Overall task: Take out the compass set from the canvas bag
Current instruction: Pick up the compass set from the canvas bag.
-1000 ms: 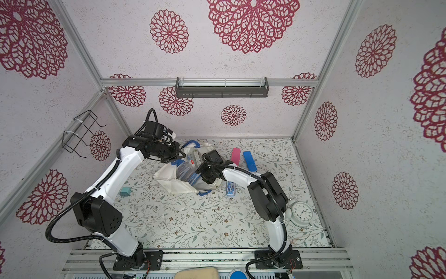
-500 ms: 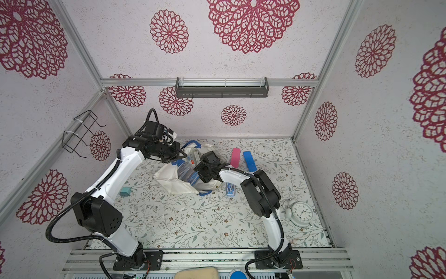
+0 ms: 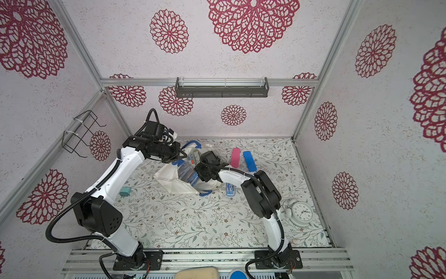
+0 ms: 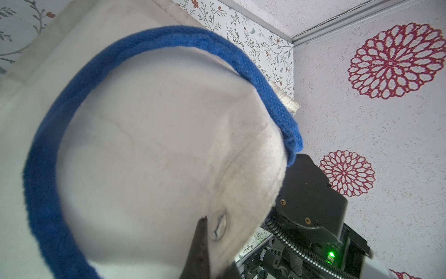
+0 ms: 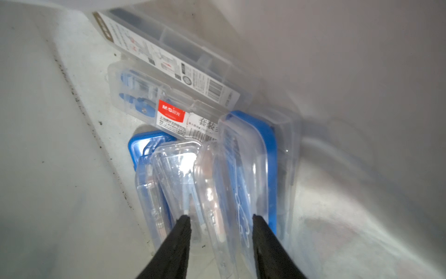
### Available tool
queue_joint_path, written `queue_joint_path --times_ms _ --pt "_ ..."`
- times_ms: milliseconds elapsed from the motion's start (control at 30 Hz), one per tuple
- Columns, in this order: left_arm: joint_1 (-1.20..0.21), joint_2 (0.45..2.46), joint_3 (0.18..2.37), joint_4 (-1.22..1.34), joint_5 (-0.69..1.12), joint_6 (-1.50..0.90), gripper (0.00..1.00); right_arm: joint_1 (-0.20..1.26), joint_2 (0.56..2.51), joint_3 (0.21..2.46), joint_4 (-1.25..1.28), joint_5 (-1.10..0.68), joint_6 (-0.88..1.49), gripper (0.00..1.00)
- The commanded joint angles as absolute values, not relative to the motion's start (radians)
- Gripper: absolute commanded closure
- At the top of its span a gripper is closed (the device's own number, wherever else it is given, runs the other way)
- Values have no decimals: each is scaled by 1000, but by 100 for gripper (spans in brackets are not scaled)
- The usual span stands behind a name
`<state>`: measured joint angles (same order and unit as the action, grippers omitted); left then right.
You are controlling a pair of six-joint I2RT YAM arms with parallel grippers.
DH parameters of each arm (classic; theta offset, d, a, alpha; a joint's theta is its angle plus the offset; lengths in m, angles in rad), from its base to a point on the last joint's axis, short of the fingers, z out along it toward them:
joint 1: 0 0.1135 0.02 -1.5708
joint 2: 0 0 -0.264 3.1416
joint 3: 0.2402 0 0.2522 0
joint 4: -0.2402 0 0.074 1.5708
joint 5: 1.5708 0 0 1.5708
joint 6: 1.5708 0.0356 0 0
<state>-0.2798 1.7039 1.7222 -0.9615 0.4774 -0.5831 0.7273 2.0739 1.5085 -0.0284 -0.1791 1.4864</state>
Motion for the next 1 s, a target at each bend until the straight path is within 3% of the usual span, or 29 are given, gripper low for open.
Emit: queue_joint_path --times_ms 0,233,533,967 --pt "-290 1687 1751 -955 522 -571 100 726 2063 1550 -28 -173 1499 54" --pt "-291 1687 1755 -960 520 -569 100 720 2036 1550 -126 -131 1443 49" --pt "-290 1688 1759 -965 514 -565 100 701 2044 1517 -149 -127 1405 62" --pt "-291 1684 1767 -973 518 -565 100 698 2131 1554 -80 -166 1410 59"
